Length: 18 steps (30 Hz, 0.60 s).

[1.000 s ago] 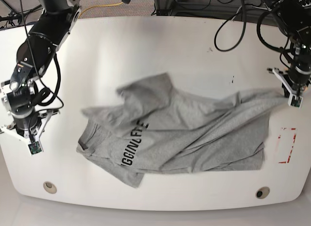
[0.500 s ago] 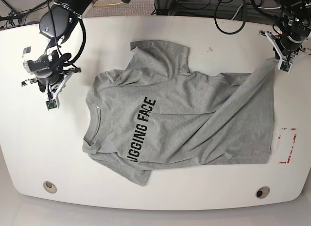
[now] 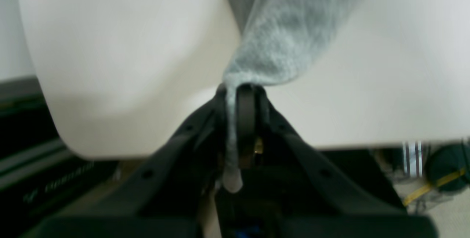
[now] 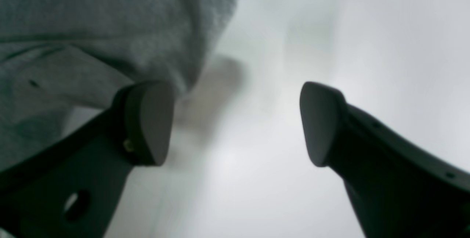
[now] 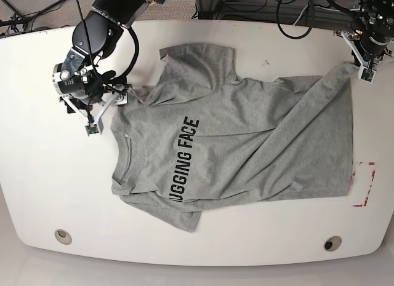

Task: Fold the T-shirt properly
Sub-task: 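Drag the shirt's collar edge with both grippers to spread it flat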

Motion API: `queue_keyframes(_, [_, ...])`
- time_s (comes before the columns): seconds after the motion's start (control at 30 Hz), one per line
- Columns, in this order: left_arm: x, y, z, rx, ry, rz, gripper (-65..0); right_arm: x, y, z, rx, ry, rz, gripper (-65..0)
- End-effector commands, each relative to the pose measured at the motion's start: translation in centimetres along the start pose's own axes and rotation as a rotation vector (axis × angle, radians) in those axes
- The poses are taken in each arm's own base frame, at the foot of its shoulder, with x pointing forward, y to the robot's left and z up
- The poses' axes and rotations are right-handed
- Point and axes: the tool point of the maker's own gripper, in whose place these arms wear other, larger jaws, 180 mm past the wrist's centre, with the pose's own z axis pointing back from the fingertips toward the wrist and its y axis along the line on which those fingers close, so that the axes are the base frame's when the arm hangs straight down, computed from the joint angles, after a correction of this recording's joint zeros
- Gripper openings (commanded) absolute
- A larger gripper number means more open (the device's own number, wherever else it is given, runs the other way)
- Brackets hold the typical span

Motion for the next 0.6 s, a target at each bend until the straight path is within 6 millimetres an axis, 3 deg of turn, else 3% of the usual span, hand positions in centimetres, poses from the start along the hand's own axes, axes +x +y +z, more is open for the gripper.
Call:
queue_keyframes(0.0, [-0.1,0.4,0.5,0.018,-0.01,-0.019,-65.0,1.0,0.9,-0.6,0.05,-0.039,-0.013,-17.1])
queue_keyframes(0.17, [0.1,0.7,0.5,0.037,-0.023,-0.036,-65.0,1.5,3.3,-1.9,0.209,-0.086,-0.088,-18.5])
queue_keyframes(0.37, [0.0,0.7,0.5,0.038,-0.019,-0.037,-65.0,1.4,3.8,-3.1,0.256,-0.099,-0.137,-22.0])
queue_keyframes(0.47, [0.0,0.8,0.5,0.04,-0.02,-0.039,-65.0,1.3,3.9,-3.1,0.259,-0.097,-0.139,-33.8])
queue_keyframes(0.57, [0.1,0.8,0.5,0.041,-0.021,-0.041,-65.0,1.1,4.0,-3.1,0.259,-0.093,-0.139,-57.7])
